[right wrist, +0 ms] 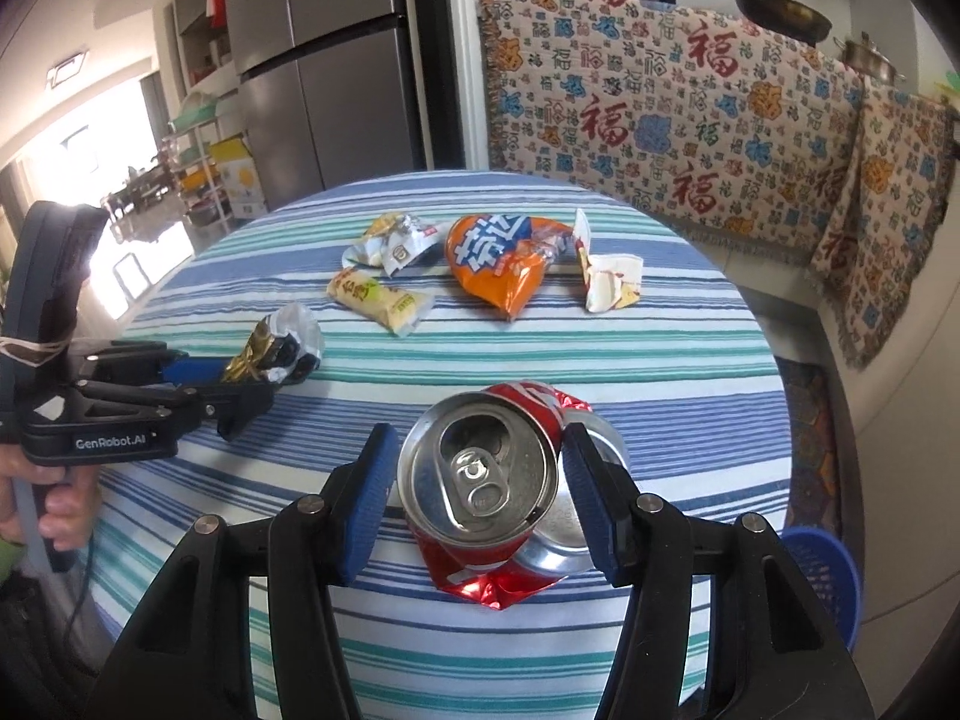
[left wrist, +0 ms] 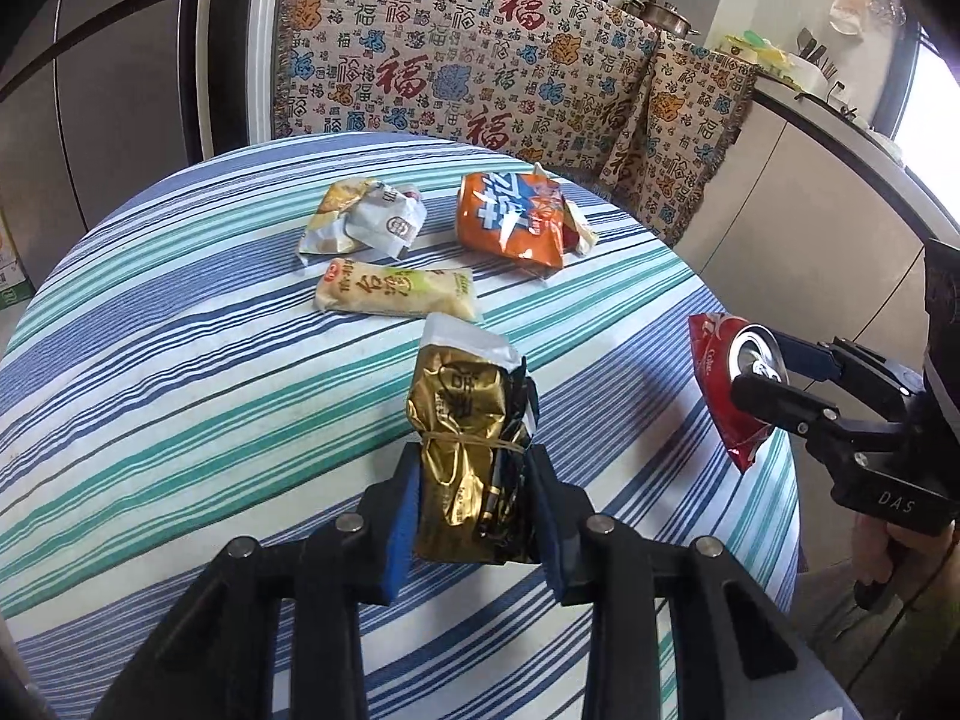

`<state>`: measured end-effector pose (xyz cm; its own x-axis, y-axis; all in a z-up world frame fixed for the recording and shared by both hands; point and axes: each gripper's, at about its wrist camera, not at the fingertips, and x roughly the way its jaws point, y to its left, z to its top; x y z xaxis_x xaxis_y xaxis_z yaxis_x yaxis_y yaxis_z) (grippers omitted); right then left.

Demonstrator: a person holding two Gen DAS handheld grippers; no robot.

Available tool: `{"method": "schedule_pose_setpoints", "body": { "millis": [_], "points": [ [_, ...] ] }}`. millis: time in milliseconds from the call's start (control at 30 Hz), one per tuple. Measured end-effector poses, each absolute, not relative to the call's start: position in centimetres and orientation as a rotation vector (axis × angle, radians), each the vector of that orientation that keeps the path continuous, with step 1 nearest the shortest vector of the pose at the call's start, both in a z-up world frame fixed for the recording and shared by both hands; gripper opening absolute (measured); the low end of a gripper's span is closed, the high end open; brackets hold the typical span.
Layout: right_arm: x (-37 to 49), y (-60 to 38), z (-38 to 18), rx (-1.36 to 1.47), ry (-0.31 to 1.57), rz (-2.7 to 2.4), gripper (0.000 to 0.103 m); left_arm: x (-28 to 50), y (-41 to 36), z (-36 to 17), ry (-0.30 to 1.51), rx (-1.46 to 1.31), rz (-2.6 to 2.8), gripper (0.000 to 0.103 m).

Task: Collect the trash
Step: 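Lift the gold bag with the left tool while the right lifts the red cans, then carry gold bag and cans over the wastebasket and open both tools to drop them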

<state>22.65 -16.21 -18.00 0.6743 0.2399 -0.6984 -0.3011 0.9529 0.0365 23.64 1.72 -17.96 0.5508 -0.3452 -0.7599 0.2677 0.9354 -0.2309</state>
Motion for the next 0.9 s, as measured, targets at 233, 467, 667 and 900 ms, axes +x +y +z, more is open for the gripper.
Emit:
{"method": "schedule_pose_setpoints", "body": {
  "millis": [233, 467, 667, 900],
  "points": [
    [22.3, -19.0, -16.9, -0.036, 0.765, 0.274, 0.058, 24.3, -2.2, -16.8, 0.914, -0.087, -0.418, 0.034],
    [21.4, -26.4, -14.9, 0.06, 0.742, 0.167, 0.058, 24.9, -8.7, -15.2, 0.907, -0.056, -0.517, 0.034],
    [19.7, -34.8, -14.4, 0.102, 0.764, 0.017, 0.058, 25.7, -16.9, -14.4, 0.914, -0.021, -0.643, 0.034],
    [18.2, -44.5, -15.7, 0.217, 0.801, -0.118, 0.058, 26.8, -26.4, -15.8, 0.97, 0.01, -0.761, 0.034]
  ]
}}
